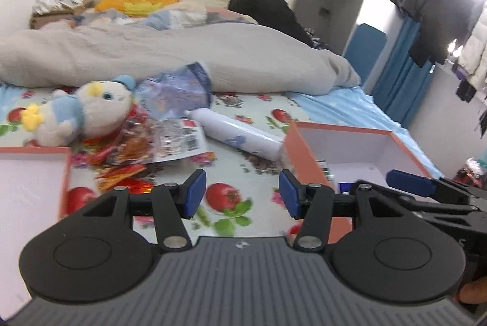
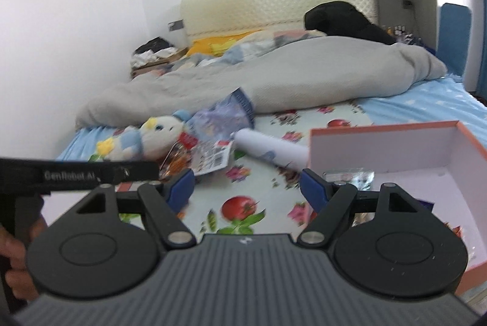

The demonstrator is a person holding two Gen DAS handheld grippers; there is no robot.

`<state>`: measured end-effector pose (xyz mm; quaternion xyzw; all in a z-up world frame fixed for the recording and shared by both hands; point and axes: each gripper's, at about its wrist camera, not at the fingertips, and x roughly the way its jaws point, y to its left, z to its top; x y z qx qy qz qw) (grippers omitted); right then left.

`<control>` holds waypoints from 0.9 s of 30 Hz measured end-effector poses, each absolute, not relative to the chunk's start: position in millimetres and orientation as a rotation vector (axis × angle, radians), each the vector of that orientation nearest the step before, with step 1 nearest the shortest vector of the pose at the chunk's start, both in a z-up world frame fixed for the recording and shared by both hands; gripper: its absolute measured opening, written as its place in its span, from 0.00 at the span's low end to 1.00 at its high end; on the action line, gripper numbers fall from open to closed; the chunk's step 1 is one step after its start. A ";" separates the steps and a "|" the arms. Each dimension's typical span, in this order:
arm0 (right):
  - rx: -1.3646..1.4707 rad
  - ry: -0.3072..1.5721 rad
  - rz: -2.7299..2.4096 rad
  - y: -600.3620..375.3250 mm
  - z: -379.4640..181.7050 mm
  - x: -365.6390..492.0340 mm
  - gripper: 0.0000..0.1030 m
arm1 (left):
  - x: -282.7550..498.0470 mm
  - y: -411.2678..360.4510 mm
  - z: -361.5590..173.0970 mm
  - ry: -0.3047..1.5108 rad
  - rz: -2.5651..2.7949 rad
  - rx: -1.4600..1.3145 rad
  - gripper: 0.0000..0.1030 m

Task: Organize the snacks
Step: 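Withdraw both open tools from the box toward the snack pile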

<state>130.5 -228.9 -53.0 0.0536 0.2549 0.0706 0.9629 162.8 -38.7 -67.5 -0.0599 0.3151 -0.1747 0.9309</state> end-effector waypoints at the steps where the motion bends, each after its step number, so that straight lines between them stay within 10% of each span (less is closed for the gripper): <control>1: 0.100 0.520 0.154 -224.5 -54.5 127.7 0.76 | 159.2 -33.6 -69.1 0.644 -0.349 -0.119 0.57; 27: 0.095 0.642 0.282 -151.0 -85.9 132.6 0.76 | 110.0 58.1 -124.6 0.716 -0.174 -0.238 0.57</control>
